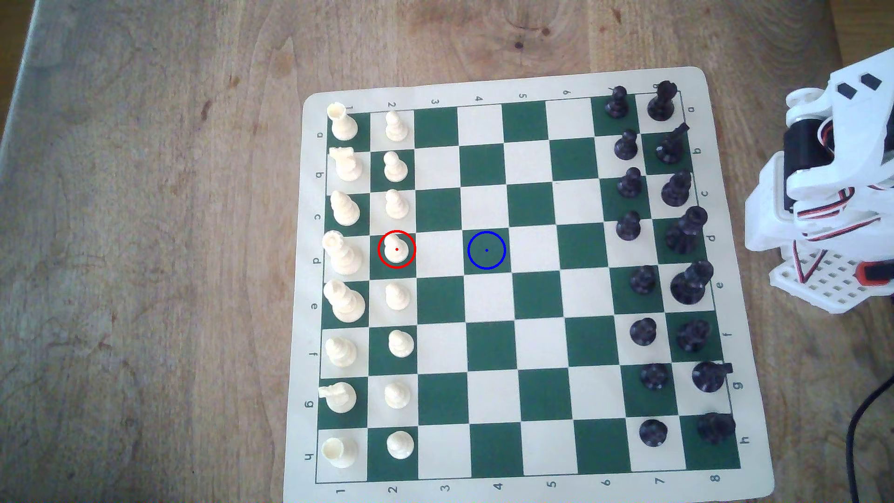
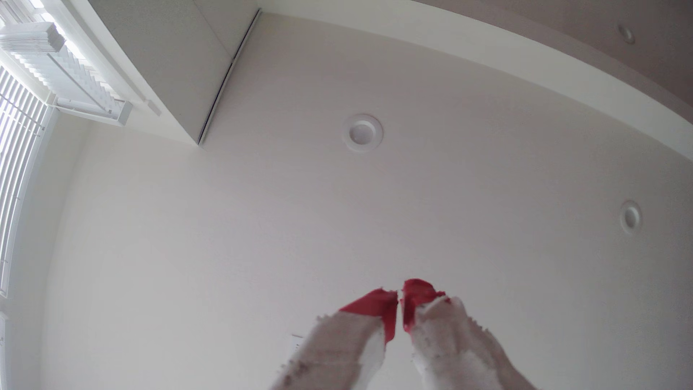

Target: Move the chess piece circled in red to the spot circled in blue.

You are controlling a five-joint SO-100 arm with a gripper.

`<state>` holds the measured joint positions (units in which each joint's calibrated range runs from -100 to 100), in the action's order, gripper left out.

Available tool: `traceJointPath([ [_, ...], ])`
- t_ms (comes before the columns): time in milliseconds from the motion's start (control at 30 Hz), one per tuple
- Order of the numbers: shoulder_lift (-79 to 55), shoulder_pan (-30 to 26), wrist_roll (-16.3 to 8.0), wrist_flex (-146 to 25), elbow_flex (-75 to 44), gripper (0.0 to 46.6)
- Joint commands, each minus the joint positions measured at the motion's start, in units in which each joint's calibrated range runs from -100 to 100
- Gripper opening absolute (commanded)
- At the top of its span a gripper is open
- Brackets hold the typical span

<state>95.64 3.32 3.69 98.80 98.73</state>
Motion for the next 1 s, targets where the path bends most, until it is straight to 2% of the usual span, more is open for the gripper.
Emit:
traceJointPath([
  [0, 0.2, -0.07, 11.04, 0.95, 1.17, 0.2],
  [700, 0.2, 0.79, 11.04, -0.77, 1.17, 0.2],
  [833, 0.2, 0.08, 11.04, -17.15, 1.17, 0.2],
  [967, 0.2, 1.73, 10.74, -35.82, -0.19, 0.2],
])
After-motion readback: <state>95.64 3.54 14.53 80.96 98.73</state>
